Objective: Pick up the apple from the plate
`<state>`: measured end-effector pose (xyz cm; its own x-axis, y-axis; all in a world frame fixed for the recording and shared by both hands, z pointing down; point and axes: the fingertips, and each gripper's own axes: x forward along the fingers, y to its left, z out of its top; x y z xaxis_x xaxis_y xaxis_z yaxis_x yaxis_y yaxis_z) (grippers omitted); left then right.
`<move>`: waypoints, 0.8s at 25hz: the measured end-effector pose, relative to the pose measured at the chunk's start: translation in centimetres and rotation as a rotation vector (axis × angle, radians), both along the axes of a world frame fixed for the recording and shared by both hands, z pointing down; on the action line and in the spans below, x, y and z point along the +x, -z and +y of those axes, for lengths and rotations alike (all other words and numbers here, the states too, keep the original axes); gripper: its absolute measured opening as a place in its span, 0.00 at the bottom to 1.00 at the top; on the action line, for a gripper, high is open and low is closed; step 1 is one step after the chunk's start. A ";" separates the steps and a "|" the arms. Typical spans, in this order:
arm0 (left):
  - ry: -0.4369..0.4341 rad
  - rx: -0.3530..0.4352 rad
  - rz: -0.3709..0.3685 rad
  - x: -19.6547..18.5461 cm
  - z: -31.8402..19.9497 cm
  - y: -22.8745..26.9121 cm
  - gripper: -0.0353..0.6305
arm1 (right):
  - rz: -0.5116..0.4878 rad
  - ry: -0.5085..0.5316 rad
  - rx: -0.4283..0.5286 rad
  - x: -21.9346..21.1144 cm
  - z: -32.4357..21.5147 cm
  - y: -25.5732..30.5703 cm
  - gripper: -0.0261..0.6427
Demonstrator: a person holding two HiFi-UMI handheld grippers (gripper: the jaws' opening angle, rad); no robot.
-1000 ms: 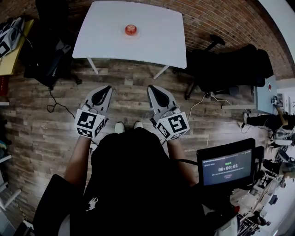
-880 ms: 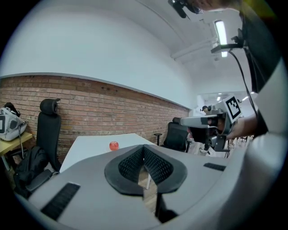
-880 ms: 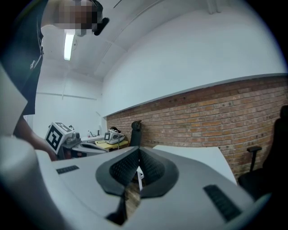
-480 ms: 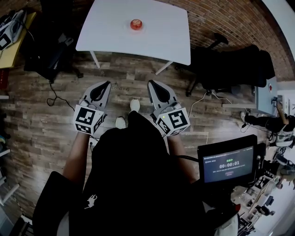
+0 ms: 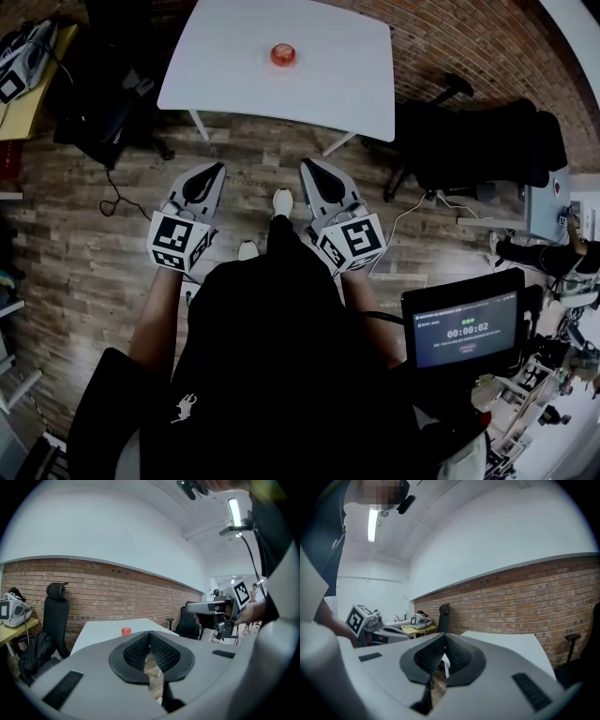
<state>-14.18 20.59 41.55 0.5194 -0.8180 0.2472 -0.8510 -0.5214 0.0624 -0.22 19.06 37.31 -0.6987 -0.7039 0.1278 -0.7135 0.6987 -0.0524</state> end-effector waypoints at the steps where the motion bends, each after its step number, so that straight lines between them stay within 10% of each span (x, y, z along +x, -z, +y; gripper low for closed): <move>1: 0.001 0.004 0.000 0.0 -0.3 0.1 0.06 | 0.000 0.002 0.003 0.0 -0.3 0.1 0.05; 20: 0.008 -0.006 -0.020 4.4 -13.0 1.0 0.06 | -0.009 0.041 -0.023 3.4 -13.2 0.2 0.05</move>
<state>-9.77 7.61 40.53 0.5079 -0.8206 0.2621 -0.8562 -0.5144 0.0484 3.21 5.84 37.10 -0.7281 -0.6716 0.1374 -0.6837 0.7259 -0.0750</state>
